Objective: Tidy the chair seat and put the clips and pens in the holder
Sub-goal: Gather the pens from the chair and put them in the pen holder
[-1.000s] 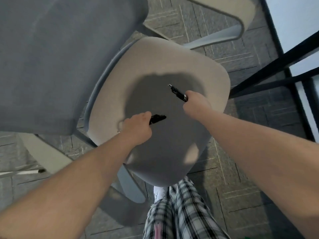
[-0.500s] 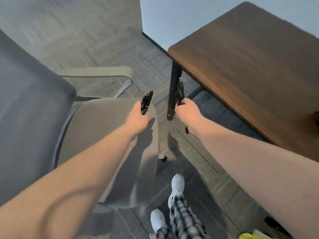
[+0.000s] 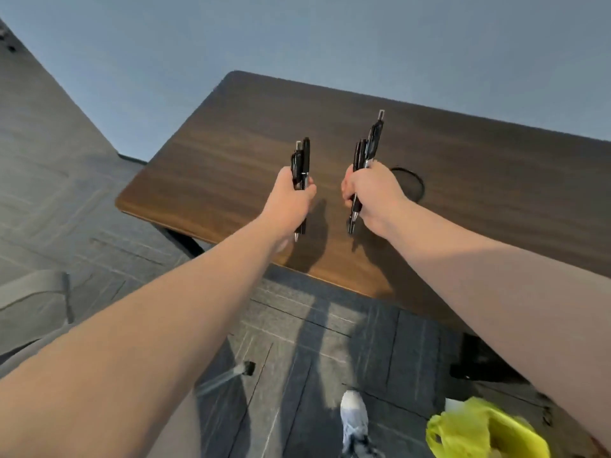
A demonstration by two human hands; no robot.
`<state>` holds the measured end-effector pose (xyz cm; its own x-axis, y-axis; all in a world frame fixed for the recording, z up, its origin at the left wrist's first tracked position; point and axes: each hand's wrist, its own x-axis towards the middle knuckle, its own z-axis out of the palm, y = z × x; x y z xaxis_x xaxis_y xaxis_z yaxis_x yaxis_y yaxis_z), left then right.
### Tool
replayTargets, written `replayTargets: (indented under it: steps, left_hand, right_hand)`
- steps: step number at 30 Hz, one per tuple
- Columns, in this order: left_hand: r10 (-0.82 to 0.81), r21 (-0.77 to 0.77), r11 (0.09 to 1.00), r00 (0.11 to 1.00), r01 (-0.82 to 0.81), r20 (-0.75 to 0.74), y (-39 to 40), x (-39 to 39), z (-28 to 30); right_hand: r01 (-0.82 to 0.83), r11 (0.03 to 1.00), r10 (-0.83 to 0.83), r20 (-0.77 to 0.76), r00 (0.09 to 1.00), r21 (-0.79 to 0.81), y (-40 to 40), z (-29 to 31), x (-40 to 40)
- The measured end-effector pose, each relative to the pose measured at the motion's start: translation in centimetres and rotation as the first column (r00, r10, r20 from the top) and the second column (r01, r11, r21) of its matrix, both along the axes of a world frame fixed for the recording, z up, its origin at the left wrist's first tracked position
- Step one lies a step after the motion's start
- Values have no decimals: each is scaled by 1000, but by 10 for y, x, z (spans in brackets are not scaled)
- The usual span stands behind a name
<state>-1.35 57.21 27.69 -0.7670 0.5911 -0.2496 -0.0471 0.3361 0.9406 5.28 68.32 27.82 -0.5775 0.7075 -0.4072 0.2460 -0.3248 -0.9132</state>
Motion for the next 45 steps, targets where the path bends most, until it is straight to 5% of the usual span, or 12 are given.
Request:
replayTargets:
  steps: [8,20,29,38,45]
  left_hand:
    - [8,219,973,955,-76,297,138,27,19]
    - [-116,259,965,945,35,306,194,31,-10]
    - [-124,38,992,992,122,36,186,33,-34]
    - [-145,-12,989,989,145,10,183,39,-47]
    - [-264,-163,958,947,235,-185,177,36,-45]
  right_hand:
    - [94,995,-97,-128,987,-29,114,20,46]
    - [57,995,-53,-47,997,78,155,-19,34]
    - [24,976,-47,99,994,215,143,-46,32]
    - [-14,939,-44,160,986,345,131,-50,35]
    - [-147,842,9,258,966,519,128,-46,47]
